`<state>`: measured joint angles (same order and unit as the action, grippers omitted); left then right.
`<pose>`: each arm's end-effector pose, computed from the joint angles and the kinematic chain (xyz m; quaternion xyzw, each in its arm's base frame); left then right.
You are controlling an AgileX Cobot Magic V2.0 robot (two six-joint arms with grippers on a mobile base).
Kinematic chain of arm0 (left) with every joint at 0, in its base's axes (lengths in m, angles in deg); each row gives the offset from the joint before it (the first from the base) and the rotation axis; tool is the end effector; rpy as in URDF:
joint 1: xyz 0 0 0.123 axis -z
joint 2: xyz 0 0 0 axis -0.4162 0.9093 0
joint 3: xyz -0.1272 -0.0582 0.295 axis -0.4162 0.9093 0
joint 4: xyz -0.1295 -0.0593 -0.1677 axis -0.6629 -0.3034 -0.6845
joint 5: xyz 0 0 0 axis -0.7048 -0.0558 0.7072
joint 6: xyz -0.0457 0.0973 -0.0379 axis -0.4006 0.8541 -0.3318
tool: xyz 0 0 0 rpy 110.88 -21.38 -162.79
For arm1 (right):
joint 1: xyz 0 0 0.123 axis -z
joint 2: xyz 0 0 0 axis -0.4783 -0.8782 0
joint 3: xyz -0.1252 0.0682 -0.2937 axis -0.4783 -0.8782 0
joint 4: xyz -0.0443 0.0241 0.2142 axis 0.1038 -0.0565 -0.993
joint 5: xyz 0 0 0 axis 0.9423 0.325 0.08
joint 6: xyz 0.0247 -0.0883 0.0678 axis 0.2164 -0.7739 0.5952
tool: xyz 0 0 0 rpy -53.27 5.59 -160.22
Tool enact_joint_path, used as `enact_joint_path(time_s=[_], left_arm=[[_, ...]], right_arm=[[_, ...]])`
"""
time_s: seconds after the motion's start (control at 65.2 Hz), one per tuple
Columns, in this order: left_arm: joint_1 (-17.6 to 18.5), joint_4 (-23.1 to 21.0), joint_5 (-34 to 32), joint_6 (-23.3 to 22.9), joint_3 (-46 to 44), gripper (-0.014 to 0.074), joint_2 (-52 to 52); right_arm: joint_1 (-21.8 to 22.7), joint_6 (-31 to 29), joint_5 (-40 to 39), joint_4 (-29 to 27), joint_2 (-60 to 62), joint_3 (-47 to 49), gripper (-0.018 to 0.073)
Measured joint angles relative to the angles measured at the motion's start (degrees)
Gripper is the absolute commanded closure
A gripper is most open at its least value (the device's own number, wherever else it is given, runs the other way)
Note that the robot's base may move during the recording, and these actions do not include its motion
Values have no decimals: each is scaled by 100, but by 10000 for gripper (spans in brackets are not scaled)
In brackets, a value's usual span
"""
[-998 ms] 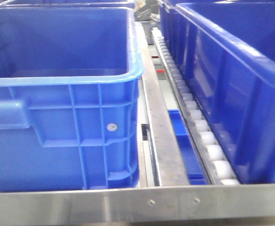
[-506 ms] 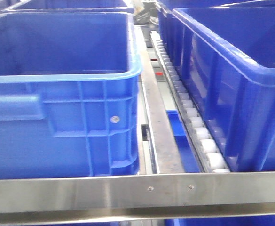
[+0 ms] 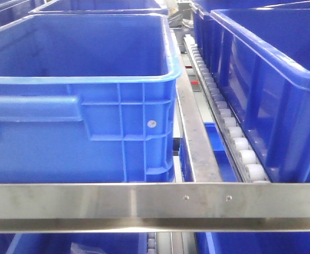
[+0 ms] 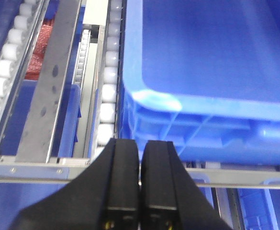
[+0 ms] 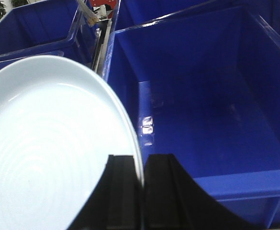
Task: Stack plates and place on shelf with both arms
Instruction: 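Position the base at the shelf in front of the blue bins, then lower the held plates into the blue bin with the right gripper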
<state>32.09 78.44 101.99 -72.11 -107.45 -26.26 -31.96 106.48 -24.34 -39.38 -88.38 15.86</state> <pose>0.0634 -0.0062 0.2840 0.0087 0.8596 -0.0508 0.5083 0.0041 -0.0034 0.3504 0.0878 0.7592 0.0915 0.6383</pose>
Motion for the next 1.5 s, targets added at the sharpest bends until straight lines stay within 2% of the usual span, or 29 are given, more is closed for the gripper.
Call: enact_joint_path(time_s=[1.504], left_arm=[[0, 0, 0, 0, 0, 500, 0]], right_arm=[[0, 0, 0, 0, 0, 0, 502]])
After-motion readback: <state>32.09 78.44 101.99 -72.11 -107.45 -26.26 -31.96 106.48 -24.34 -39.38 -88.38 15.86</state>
